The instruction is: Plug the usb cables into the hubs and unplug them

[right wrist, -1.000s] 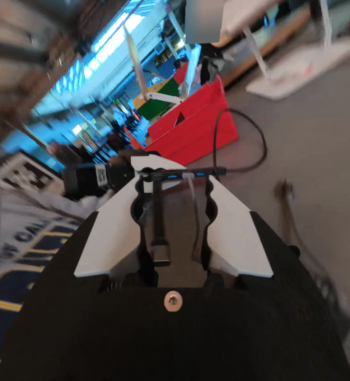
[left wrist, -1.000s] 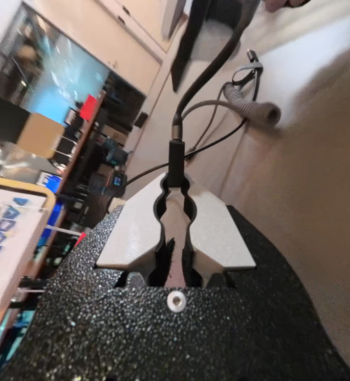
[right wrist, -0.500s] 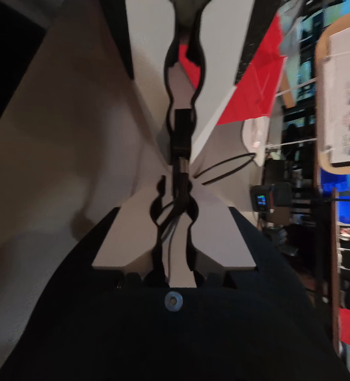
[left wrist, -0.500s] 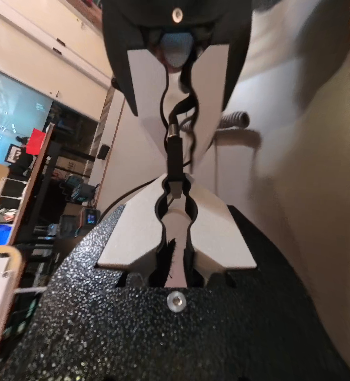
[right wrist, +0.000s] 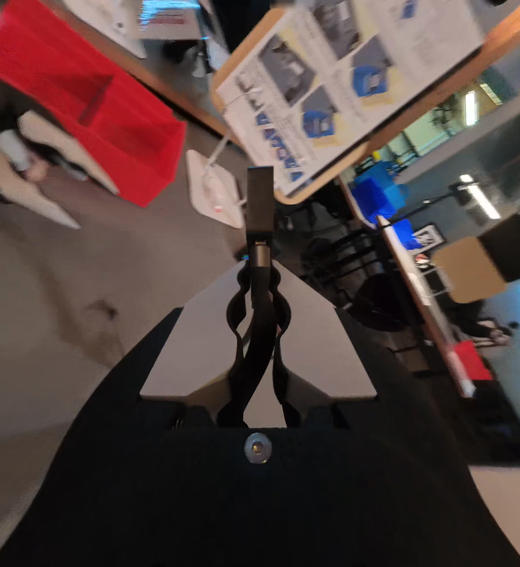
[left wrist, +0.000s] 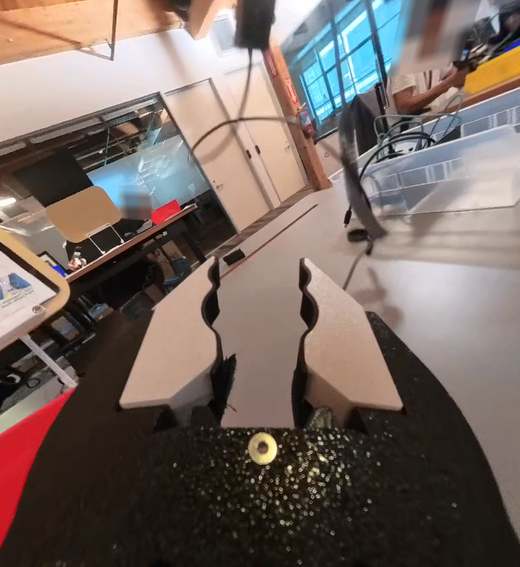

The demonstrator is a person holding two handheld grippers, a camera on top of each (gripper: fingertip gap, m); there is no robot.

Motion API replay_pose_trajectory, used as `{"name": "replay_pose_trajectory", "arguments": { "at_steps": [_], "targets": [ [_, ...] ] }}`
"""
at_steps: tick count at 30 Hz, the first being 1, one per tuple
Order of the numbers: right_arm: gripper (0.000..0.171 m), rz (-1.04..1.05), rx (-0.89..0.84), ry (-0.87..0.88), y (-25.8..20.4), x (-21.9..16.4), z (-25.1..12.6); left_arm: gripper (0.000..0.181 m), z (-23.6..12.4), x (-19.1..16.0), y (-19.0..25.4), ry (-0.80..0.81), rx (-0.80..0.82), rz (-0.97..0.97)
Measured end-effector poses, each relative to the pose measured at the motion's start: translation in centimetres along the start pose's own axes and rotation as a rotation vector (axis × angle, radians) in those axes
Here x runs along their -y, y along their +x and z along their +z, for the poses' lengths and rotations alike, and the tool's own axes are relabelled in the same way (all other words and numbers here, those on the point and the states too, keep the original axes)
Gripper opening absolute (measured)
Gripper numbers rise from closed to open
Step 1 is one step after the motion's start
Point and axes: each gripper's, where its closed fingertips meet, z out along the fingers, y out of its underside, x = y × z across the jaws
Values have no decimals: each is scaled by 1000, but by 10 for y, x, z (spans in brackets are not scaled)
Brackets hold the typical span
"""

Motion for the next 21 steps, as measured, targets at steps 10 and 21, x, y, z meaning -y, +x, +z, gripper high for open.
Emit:
{"name": "replay_pose_trajectory", "arguments": {
  "at_steps": [10, 21],
  "targets": [
    [8, -240, -349, -105, 181, 76, -106, 43, 5, -37, 11, -144, 15, 19],
    [8, -308, -449, -268, 250, -13, -148, 42, 8, -48, 15, -204, 3, 29]
  ]
}}
